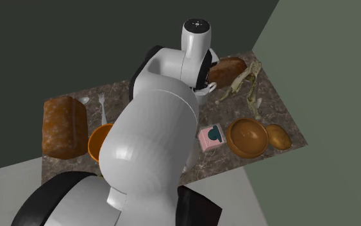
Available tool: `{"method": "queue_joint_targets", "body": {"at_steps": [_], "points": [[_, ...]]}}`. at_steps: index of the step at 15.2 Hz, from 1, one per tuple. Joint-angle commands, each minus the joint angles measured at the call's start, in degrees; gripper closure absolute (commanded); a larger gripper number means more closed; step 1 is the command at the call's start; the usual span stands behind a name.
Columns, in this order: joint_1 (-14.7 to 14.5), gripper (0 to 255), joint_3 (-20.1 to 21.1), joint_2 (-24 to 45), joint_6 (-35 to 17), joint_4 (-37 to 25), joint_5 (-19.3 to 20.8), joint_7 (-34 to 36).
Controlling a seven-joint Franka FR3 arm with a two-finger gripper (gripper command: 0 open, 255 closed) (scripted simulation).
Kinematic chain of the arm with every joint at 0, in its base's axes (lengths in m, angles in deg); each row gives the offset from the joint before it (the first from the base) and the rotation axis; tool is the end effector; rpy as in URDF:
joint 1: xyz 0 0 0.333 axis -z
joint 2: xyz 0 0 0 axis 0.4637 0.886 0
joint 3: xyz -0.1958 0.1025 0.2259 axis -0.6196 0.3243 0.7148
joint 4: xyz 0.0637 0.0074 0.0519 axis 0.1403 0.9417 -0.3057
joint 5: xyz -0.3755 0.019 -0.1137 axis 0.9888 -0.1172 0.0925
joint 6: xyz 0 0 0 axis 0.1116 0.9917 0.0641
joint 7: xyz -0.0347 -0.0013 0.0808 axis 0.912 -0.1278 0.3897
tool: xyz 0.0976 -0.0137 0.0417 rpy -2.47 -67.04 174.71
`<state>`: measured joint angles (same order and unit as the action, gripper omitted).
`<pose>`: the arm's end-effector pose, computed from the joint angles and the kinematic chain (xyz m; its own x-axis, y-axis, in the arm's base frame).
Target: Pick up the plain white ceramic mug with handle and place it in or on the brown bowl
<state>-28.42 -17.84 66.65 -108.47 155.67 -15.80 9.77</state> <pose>0.6476 0.0899 0.3486 0.9954 0.0820 0.0497 0.0808 -0.9964 0.0250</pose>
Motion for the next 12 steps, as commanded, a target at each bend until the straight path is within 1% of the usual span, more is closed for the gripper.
{"method": "queue_joint_targets", "body": {"at_steps": [1,12], "points": [[0.1,255,0.1,-0.7,1.3,-0.5,-0.2,-0.2],[0.2,255,0.3,-3.8,8.6,-4.8,-0.9,-0.9]]}}
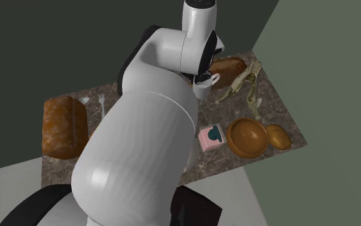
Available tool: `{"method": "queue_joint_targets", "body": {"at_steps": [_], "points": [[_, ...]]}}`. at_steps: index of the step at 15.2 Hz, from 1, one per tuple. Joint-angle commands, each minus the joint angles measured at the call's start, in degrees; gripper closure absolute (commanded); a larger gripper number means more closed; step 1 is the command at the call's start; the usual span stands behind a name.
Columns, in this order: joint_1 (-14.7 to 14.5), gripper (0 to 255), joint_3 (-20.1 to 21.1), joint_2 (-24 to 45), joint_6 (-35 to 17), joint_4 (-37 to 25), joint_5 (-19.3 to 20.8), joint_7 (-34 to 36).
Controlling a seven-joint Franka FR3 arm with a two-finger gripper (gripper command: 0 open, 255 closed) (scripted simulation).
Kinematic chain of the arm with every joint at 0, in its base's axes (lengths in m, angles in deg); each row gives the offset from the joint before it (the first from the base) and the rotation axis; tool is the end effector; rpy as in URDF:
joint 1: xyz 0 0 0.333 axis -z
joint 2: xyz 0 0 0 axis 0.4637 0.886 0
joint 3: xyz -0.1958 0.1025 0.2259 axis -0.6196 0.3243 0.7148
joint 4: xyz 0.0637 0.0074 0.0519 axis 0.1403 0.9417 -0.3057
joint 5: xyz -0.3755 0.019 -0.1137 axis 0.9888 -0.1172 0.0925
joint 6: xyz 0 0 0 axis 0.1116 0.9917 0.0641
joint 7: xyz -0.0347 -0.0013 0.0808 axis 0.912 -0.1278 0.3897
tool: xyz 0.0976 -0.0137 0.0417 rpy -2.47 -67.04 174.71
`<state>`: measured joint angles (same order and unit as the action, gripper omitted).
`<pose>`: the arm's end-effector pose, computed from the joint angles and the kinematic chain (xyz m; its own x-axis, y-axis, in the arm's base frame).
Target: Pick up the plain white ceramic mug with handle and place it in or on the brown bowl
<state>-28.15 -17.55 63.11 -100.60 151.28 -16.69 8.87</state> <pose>0.6478 0.0880 0.4119 0.9954 0.0820 0.0497 0.0809 -0.9964 0.0251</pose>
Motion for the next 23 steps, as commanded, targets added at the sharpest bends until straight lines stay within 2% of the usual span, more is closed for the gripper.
{"method": "queue_joint_targets", "body": {"at_steps": [1,11,17,23], "points": [[0.0,255,0.1,-0.5,1.4,-0.9,-0.1,0.0],[-0.1,255,0.2,-1.9,8.1,-6.2,-0.5,-0.4],[4.9,255,-2.1,-7.5,6.6,0.5,-2.2,-7.9],[9.4,255,-5.1,-11.1,6.1,4.5,-3.5,-15.8]]}}
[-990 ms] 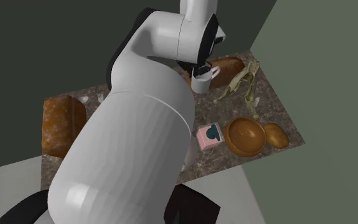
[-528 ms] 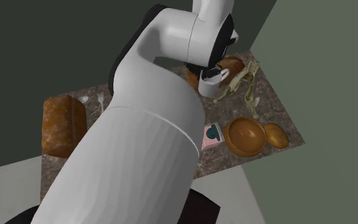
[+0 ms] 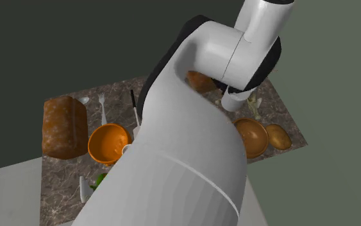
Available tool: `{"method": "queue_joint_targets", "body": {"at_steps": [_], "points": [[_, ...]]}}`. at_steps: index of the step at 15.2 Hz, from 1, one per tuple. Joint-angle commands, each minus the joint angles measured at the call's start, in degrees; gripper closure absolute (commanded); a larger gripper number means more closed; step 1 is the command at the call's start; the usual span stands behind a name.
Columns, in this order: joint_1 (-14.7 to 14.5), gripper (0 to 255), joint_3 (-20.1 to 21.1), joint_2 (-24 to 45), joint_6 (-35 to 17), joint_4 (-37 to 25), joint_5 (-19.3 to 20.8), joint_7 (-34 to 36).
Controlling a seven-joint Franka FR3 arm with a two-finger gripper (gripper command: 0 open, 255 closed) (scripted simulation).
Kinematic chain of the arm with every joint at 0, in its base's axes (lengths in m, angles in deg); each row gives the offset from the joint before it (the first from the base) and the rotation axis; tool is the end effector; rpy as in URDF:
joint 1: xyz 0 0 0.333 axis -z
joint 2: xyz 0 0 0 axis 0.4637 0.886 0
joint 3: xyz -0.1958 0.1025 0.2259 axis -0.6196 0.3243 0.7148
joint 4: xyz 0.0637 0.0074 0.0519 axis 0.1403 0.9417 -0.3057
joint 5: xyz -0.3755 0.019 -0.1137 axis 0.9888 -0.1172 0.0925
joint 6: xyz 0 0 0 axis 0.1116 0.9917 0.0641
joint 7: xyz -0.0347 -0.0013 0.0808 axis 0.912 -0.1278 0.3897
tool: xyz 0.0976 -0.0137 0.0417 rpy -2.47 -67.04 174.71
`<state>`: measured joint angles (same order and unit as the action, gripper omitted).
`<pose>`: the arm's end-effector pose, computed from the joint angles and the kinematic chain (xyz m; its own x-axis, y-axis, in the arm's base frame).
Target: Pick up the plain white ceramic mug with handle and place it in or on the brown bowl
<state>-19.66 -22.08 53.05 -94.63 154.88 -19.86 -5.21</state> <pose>0.6104 -0.0480 0.4816 0.9956 0.0802 0.0490 0.0791 -0.9965 0.0253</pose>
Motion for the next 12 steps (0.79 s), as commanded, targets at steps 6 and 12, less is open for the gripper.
{"method": "queue_joint_targets", "body": {"at_steps": [6,12], "points": [[5.3,255,-3.9,-2.9,0.5,2.3,-1.2,-9.7],[8.4,255,-6.5,-2.7,-0.4,3.0,-1.8,-15.6]]}}
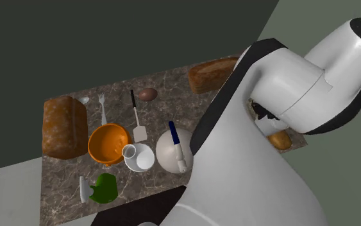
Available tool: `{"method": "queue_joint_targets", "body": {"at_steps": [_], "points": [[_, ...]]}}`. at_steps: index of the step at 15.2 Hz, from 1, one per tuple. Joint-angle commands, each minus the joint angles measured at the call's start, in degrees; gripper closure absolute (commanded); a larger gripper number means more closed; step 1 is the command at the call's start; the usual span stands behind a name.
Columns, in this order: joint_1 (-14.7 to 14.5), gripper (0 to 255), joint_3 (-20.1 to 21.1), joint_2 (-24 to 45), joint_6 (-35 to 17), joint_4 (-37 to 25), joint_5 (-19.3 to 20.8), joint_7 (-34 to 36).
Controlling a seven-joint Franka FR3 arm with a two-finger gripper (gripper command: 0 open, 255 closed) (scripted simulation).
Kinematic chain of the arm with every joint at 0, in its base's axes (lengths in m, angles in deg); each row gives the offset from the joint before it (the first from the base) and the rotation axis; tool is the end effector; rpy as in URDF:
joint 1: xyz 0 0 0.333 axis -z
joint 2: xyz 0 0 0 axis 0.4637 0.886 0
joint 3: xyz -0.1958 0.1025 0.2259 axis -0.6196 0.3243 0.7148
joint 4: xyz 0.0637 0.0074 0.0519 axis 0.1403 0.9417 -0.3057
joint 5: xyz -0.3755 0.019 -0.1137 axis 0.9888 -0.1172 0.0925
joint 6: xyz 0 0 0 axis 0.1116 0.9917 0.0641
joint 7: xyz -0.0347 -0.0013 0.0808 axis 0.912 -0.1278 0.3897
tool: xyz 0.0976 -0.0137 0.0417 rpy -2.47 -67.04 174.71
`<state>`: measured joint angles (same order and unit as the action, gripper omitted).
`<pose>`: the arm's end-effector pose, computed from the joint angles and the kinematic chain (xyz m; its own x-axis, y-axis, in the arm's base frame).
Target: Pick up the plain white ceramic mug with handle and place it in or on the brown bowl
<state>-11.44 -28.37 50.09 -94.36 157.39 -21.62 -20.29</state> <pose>0.5663 -0.1901 0.4911 0.9955 0.0806 0.0492 0.0795 -0.9965 0.0249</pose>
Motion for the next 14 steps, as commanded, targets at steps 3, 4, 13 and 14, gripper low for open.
{"method": "queue_joint_targets", "body": {"at_steps": [3,4,13,14], "points": [[0.2,255,-0.2,0.6,-2.9,2.2,-0.1,-0.5],[0.2,255,-0.2,0.8,-3.6,2.8,-0.1,-0.5],[0.2,255,-0.2,2.8,-10.1,7.3,-0.2,-0.6],[0.2,255,-0.1,3.1,-10.8,7.8,-0.2,-0.6]]}}
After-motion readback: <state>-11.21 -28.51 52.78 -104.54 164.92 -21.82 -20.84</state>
